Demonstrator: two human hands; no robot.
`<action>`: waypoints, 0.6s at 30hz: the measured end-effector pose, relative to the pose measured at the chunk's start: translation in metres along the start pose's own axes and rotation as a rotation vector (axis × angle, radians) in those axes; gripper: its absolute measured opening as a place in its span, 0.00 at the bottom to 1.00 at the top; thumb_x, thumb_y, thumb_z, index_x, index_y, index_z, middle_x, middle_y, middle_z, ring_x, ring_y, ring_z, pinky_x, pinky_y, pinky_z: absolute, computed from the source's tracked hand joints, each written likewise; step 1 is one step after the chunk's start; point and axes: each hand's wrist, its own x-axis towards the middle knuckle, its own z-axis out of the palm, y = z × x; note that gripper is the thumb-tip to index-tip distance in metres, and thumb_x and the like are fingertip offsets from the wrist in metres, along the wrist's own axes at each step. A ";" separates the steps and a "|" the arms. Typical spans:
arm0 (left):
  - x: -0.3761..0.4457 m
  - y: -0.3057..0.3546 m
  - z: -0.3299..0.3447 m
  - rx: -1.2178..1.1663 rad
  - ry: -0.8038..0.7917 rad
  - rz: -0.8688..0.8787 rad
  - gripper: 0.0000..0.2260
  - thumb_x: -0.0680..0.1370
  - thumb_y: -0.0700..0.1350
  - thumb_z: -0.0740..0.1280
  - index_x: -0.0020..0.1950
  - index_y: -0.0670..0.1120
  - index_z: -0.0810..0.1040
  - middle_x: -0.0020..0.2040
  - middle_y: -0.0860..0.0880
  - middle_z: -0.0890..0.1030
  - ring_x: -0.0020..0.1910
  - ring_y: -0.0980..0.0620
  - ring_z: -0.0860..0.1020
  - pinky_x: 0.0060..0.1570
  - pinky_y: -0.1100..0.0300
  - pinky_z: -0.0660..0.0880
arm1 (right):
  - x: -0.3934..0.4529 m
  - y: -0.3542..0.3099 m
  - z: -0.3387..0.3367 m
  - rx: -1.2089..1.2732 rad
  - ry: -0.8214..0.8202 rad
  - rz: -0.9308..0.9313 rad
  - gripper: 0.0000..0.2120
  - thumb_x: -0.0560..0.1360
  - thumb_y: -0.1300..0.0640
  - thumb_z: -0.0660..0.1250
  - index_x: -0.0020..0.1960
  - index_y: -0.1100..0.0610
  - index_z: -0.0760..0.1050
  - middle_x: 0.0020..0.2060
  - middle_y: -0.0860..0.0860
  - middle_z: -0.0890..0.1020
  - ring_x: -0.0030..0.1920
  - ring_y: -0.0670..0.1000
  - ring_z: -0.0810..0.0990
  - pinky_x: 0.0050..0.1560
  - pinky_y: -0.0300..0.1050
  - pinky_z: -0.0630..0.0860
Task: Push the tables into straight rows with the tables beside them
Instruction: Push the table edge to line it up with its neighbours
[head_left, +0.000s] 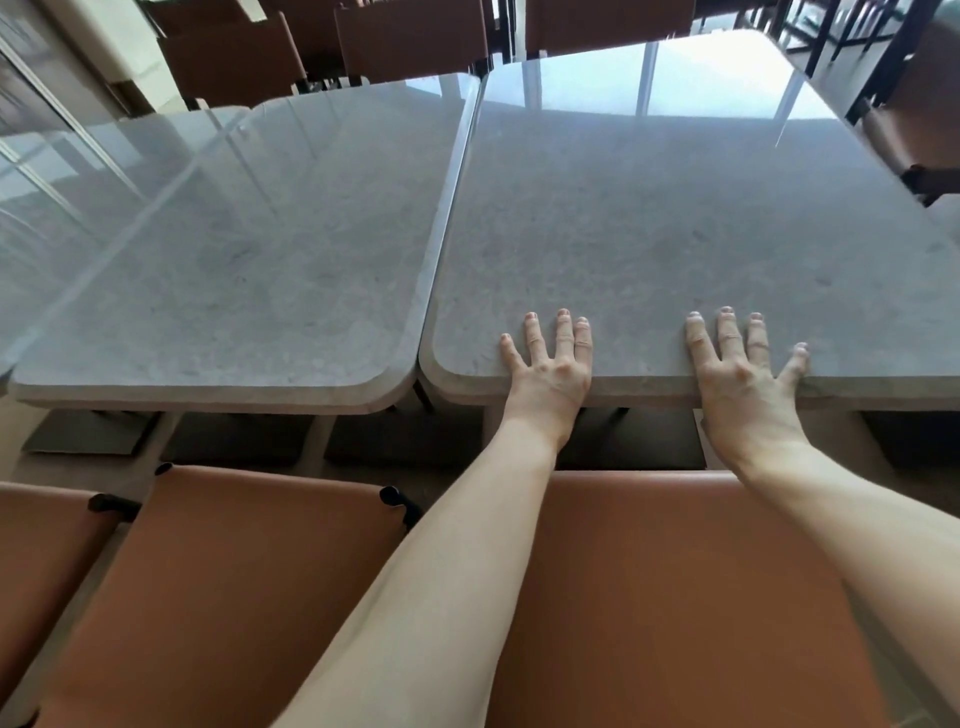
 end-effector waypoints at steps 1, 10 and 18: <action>0.001 0.000 0.002 0.001 0.007 0.002 0.40 0.77 0.26 0.61 0.82 0.39 0.41 0.83 0.37 0.47 0.78 0.25 0.48 0.72 0.26 0.53 | 0.000 0.000 0.000 -0.008 -0.008 0.005 0.47 0.72 0.77 0.61 0.83 0.55 0.43 0.82 0.61 0.51 0.81 0.67 0.49 0.71 0.77 0.53; -0.004 0.001 -0.008 0.010 -0.046 0.004 0.40 0.77 0.27 0.62 0.82 0.39 0.41 0.83 0.38 0.46 0.78 0.26 0.48 0.72 0.26 0.53 | -0.003 -0.004 -0.008 -0.036 -0.027 0.026 0.46 0.77 0.67 0.67 0.83 0.53 0.41 0.82 0.59 0.51 0.81 0.65 0.51 0.71 0.76 0.58; -0.025 0.004 -0.006 0.005 -0.028 0.008 0.41 0.77 0.27 0.63 0.82 0.40 0.42 0.83 0.38 0.47 0.79 0.26 0.48 0.73 0.27 0.54 | -0.025 -0.004 -0.008 -0.041 -0.042 0.024 0.47 0.75 0.69 0.67 0.83 0.54 0.41 0.82 0.59 0.50 0.81 0.65 0.50 0.71 0.76 0.58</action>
